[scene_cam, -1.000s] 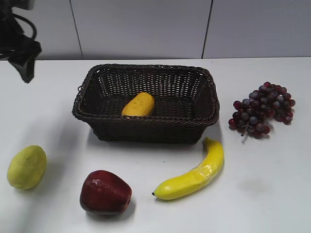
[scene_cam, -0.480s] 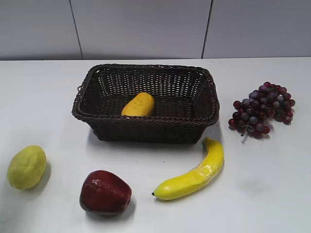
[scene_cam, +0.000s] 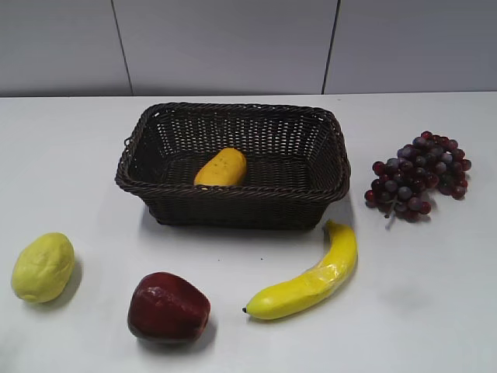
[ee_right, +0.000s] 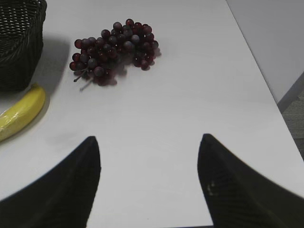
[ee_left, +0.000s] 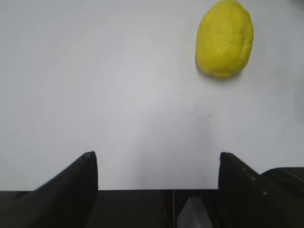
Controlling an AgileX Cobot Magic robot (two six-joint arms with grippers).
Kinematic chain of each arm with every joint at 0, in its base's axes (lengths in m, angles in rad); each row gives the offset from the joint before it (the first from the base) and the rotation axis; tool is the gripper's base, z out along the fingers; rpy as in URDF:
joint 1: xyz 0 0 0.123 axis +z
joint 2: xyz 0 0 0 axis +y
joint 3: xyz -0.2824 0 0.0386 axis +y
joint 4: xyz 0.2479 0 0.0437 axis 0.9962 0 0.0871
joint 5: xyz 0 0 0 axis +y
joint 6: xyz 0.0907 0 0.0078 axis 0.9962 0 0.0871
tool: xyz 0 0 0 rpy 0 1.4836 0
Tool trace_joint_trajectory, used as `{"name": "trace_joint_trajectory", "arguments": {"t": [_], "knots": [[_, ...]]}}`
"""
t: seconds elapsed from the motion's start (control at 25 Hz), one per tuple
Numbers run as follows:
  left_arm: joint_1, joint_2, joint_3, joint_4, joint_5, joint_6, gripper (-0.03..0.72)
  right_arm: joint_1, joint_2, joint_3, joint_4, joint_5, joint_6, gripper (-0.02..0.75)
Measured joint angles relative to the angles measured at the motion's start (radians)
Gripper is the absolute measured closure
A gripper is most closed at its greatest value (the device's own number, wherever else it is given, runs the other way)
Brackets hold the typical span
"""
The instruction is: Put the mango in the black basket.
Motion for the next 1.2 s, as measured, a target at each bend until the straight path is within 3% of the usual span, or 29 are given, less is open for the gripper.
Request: {"name": "trace_joint_trajectory", "arguments": {"t": [0.4, 1.2], "knots": [[0.000, -0.486, 0.040, 0.014, 0.013, -0.002, 0.100, 0.000, 0.000, 0.000, 0.000, 0.000, 0.000, 0.239], [0.000, -0.527, 0.101, 0.014, 0.025, -0.003, 0.100, 0.000, 0.000, 0.000, 0.000, 0.000, 0.000, 0.239]]}}
